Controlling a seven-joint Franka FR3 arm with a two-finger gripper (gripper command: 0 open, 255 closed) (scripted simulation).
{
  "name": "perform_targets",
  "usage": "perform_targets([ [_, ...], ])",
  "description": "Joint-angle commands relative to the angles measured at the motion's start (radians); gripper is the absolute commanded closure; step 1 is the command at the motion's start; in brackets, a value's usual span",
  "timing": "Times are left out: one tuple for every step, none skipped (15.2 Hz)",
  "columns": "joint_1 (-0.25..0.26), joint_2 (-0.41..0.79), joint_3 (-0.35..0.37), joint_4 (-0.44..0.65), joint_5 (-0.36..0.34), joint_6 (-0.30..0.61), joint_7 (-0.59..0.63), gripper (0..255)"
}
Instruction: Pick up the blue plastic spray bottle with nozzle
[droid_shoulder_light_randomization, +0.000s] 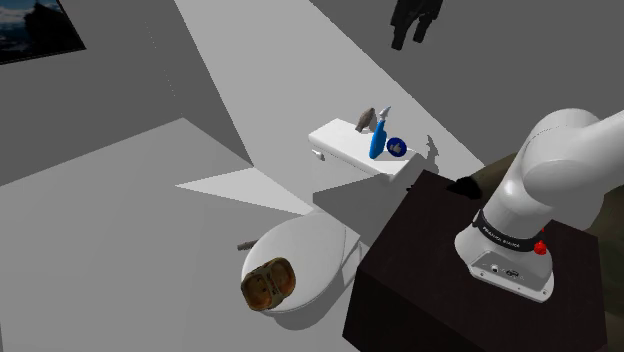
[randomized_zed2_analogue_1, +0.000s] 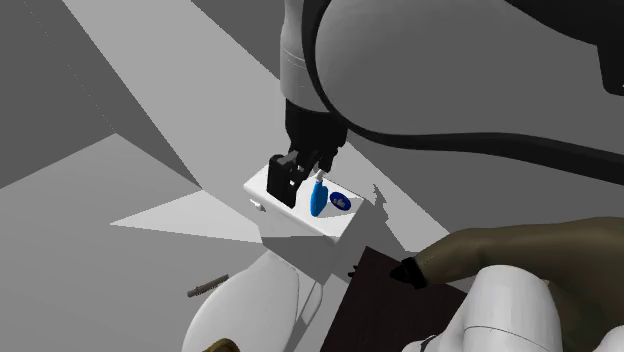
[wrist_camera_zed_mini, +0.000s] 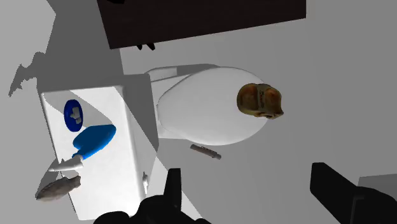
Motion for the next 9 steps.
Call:
perform_targets([
  [0.0,0.0,0.0,0.0,0.0,0.0,0.0,0],
  [-0.009,0.037,-0.008,0.01,0.004,0.018,0.015,0],
  [-0.018,0.074,-0.016,0.021,0.009,0.035,0.03,0],
  [-0.026,0.11,-0.024,0.032,0.014,0.052,0.044,0],
  [-0.034,0.147,-0.032,0.044,0.02,0.068,0.058,0],
  [-0.042,0.184,-0.041,0.057,0.026,0.083,0.071,0],
  [-0.05,0.221,-0.05,0.071,0.032,0.097,0.084,0],
  [-0.057,0.257,-0.06,0.085,0.039,0.111,0.097,0],
  [-0.064,0.294,-0.069,0.099,0.046,0.123,0.109,0],
])
